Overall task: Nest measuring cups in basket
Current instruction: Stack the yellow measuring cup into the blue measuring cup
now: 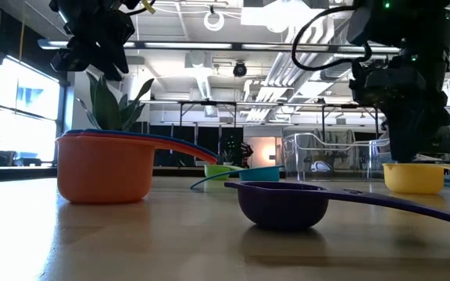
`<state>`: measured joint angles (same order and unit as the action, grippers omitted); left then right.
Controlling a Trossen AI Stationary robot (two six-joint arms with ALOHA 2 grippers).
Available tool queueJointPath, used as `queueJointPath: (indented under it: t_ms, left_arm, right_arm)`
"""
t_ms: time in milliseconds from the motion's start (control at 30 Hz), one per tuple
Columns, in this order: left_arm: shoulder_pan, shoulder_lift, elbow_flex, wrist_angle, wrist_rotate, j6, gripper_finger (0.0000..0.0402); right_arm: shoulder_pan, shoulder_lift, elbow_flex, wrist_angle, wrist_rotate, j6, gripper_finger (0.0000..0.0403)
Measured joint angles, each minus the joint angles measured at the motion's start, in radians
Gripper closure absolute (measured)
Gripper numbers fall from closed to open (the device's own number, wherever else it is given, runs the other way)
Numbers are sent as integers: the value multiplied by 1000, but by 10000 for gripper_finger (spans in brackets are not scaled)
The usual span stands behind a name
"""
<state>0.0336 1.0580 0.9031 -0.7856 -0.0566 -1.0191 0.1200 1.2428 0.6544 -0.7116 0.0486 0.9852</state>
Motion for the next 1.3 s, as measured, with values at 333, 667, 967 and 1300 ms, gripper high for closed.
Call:
queueJointPath:
  t_ms: [333, 667, 967, 1300]
  left_arm:
    - [1, 0, 0, -2, 0, 1, 326]
    - [1, 0, 0, -3, 0, 1, 326]
    - [1, 0, 0, -3, 40, 61, 326]
    - [-49, 0, 0, -3, 234, 90, 326]
  right_arm:
    - [0, 109, 0, 49, -28, 1, 286]
    - [0, 120, 43, 64, -24, 5, 387]
    - [0, 120, 160, 48, -10, -29, 398]
    - [20, 120, 393, 50, 68, -179, 401]
